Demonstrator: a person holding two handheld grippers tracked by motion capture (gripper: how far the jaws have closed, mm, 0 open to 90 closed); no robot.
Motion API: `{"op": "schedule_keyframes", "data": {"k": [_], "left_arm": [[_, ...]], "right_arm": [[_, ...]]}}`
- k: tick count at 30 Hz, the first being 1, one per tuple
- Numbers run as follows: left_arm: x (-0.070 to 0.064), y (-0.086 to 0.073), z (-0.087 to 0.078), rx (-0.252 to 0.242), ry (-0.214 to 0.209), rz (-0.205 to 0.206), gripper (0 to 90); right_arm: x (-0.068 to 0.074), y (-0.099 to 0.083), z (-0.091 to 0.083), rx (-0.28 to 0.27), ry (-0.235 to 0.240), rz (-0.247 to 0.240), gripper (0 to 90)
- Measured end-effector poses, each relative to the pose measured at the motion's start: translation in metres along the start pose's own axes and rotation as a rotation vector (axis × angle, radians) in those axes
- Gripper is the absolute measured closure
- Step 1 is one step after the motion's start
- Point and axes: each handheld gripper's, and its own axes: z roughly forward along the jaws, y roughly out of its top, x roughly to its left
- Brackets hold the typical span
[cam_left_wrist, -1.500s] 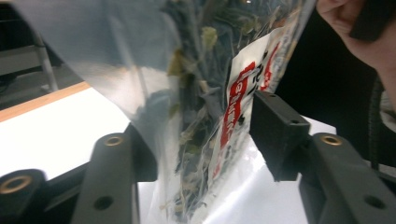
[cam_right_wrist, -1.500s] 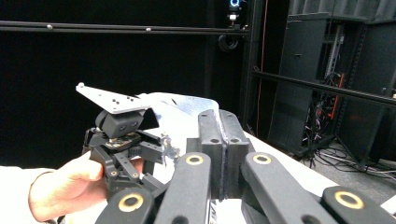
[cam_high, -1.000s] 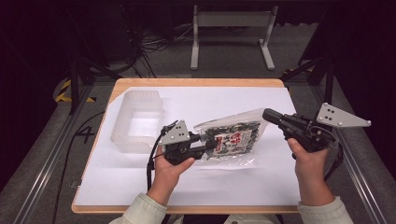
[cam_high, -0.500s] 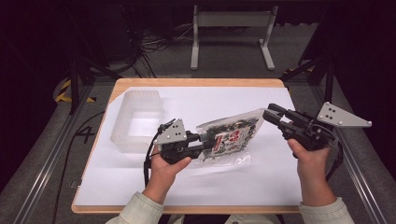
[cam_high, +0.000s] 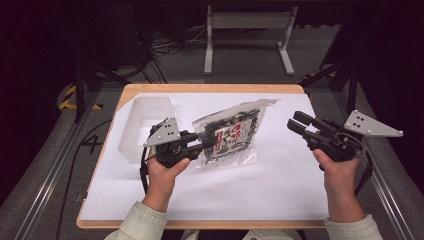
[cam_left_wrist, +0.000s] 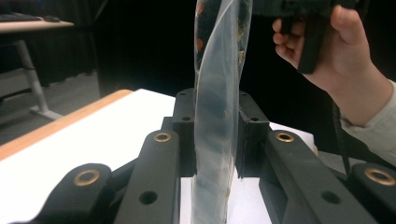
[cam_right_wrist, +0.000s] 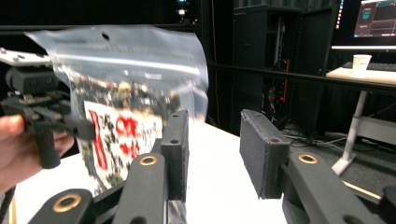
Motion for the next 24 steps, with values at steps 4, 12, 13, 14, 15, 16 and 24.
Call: {"op": "schedule_keyframes", "data": {"k": [4, 12, 13, 14, 15, 16, 24], "left_arm": [[0.006, 0.003, -0.009, -0.017, 0.019, 0.000, 74.4], [0.016, 0.009, -0.025, -0.049, 0.052, 0.013, 74.4], [0.016, 0.009, -0.025, -0.049, 0.052, 0.013, 74.4], [0.018, 0.010, -0.027, -0.055, 0.056, 0.013, 74.4], [0.020, 0.011, -0.031, -0.063, 0.065, 0.012, 74.5], [0.021, 0.012, -0.033, -0.068, 0.070, 0.010, 74.4], [0.028, 0.017, -0.049, -0.120, 0.082, 0.008, 74.5]], "right_arm": [[-0.003, -0.006, -0.001, 0.034, -0.011, 0.011, 64.5], [-0.011, -0.020, 0.002, 0.094, -0.026, 0.034, 61.3], [-0.012, -0.022, 0.002, 0.102, -0.026, 0.036, 60.2], [-0.013, -0.024, 0.002, 0.107, -0.026, 0.038, 58.8], [-0.015, -0.027, 0.002, 0.112, -0.026, 0.038, 57.4], [-0.015, -0.028, 0.003, 0.117, -0.029, 0.038, 56.3], [-0.025, -0.051, 0.005, 0.189, -0.059, 0.033, 49.4]]}}
